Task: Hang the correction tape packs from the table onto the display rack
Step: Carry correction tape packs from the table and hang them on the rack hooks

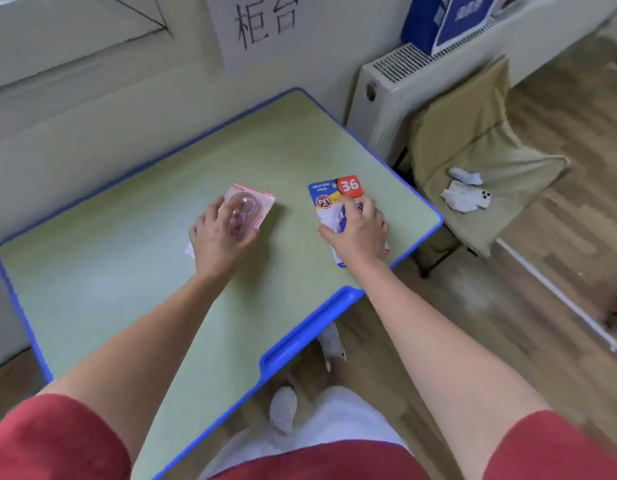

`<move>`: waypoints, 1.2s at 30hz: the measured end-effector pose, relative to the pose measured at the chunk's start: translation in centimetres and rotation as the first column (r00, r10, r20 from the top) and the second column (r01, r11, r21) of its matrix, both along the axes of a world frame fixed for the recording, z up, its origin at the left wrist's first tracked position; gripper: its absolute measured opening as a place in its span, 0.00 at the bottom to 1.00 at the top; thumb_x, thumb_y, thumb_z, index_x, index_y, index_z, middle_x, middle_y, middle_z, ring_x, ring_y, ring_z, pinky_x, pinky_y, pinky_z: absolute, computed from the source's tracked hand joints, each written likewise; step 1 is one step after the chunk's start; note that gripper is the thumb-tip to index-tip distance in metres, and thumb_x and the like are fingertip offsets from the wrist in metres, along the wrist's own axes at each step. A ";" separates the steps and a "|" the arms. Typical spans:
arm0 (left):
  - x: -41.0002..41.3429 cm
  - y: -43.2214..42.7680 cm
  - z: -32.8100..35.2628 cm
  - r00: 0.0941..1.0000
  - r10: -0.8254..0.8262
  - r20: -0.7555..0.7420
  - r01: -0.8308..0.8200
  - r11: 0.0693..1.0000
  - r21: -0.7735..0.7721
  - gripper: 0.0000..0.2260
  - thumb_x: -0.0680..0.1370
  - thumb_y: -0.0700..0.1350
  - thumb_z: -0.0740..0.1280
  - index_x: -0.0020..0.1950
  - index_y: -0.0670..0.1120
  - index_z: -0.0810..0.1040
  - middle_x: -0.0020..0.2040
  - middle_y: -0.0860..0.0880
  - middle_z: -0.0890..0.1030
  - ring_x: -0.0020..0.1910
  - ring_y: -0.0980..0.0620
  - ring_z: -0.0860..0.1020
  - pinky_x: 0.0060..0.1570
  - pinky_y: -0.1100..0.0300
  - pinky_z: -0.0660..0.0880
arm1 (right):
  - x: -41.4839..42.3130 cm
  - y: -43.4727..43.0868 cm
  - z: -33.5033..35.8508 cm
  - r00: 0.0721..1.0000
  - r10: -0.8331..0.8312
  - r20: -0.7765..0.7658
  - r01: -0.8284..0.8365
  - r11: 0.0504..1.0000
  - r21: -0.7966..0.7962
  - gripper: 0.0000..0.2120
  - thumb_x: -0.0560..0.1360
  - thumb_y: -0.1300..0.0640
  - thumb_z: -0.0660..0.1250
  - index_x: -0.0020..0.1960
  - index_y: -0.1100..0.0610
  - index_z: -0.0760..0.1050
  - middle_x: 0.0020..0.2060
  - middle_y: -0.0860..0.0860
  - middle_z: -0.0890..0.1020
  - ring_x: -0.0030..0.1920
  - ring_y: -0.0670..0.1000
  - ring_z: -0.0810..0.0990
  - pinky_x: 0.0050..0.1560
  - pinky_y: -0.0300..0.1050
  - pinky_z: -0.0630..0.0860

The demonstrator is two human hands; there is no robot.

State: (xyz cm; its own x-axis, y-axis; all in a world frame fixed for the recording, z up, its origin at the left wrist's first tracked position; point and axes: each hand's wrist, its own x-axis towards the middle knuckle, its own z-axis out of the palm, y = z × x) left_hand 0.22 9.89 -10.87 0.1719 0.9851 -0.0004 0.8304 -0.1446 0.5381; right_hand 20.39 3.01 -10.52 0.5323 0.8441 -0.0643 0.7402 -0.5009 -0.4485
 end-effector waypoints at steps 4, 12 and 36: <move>2.3 -4.0 0.0 0.985 -0.174 0.005 0.174 0.985 -0.007 0.23 0.74 0.48 0.70 0.69 0.53 0.72 0.70 0.46 0.69 0.66 0.42 0.68 0.63 0.53 0.59 | 0.4 -7.3 0.1 0.987 -0.163 0.010 0.162 0.986 0.038 0.27 0.69 0.45 0.70 0.65 0.54 0.72 0.60 0.55 0.71 0.60 0.58 0.71 0.57 0.50 0.64; 10.8 -13.3 -0.1 0.866 -0.499 -0.035 0.500 0.866 0.007 0.27 0.73 0.48 0.71 0.72 0.53 0.69 0.71 0.46 0.69 0.65 0.41 0.69 0.63 0.52 0.60 | 4.0 -22.6 -0.2 0.885 -0.465 -0.010 0.465 0.885 0.030 0.29 0.69 0.41 0.70 0.66 0.53 0.71 0.58 0.53 0.70 0.60 0.56 0.69 0.59 0.50 0.65; 40.6 -62.2 -2.4 0.488 -0.870 0.070 0.873 0.487 -0.034 0.25 0.74 0.50 0.70 0.71 0.53 0.70 0.72 0.49 0.66 0.68 0.44 0.66 0.66 0.52 0.56 | 22.6 -76.7 -3.0 0.454 -0.886 -0.098 0.890 0.456 0.000 0.29 0.69 0.43 0.71 0.67 0.51 0.69 0.58 0.51 0.70 0.57 0.55 0.72 0.57 0.48 0.64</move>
State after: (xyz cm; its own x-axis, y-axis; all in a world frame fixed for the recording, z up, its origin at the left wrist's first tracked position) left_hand 40.84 -52.27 -13.24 0.9436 0.3303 -0.0220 0.2769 -0.7511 0.5993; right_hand 43.03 -73.72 -13.48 0.9899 -0.0806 -0.1164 -0.1298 -0.8448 -0.5191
